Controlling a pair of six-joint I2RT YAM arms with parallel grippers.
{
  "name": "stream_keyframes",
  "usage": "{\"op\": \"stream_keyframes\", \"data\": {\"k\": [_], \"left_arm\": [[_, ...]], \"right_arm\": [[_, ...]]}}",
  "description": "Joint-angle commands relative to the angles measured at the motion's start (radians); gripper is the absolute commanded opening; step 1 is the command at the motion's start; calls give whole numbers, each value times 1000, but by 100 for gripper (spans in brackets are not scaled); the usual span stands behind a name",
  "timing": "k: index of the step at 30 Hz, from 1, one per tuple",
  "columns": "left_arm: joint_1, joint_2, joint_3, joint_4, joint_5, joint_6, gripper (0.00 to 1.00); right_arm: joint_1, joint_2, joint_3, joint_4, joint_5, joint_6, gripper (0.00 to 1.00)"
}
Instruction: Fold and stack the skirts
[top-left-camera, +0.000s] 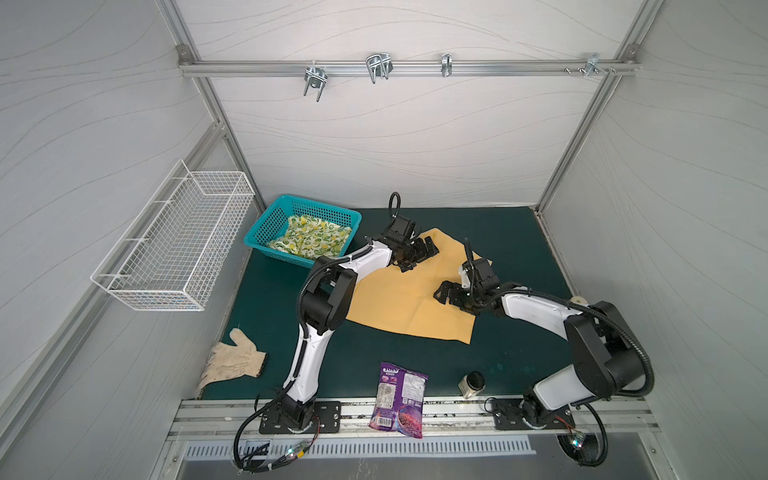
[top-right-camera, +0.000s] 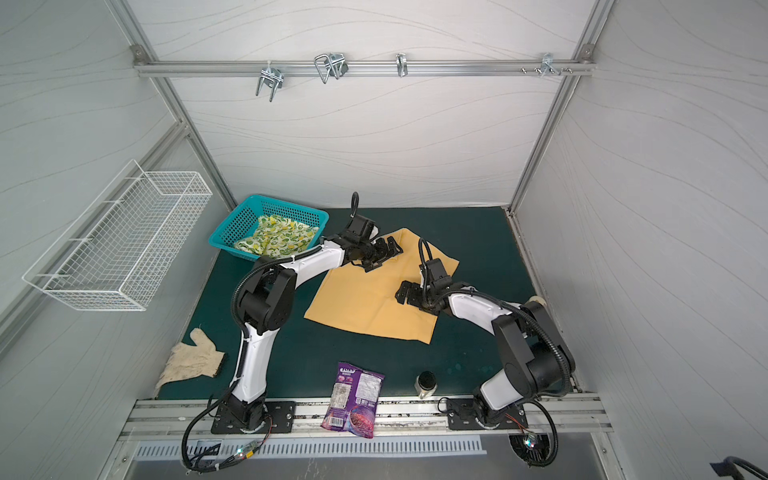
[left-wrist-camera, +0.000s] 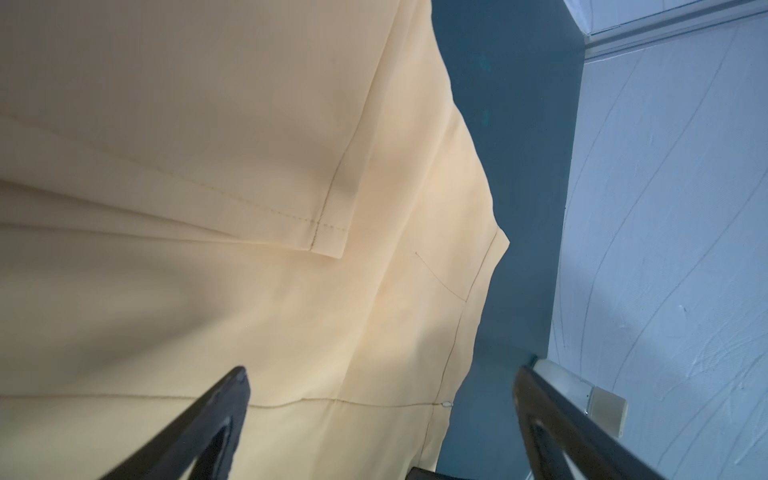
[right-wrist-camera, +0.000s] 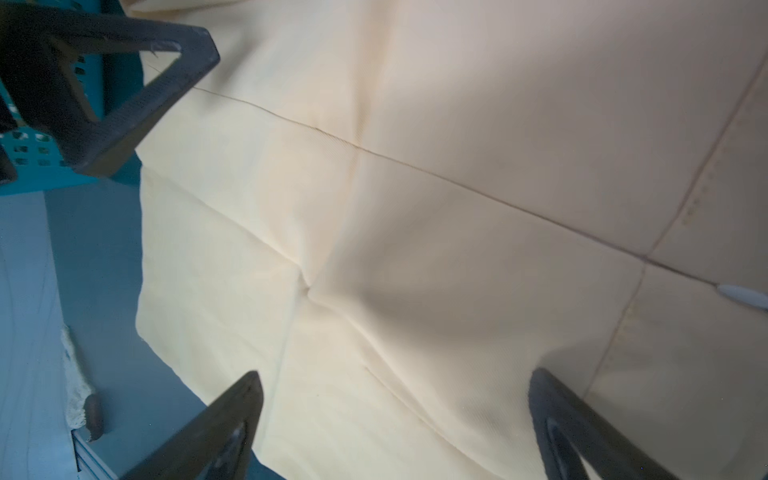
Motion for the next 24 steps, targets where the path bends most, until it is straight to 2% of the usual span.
{"op": "stream_keyframes", "data": {"k": [1,10,24], "left_arm": [[3,38,34,91,50,-66,99],[1,119,75,159,78,-136,99],[27,213,170,134,50,-150,99]], "right_arm": [[-9,10,-30,60,-8,21,99],[-9,15,-81,95,-20,45,99],[-9,-6,-172,120,-26,80,99]]}}
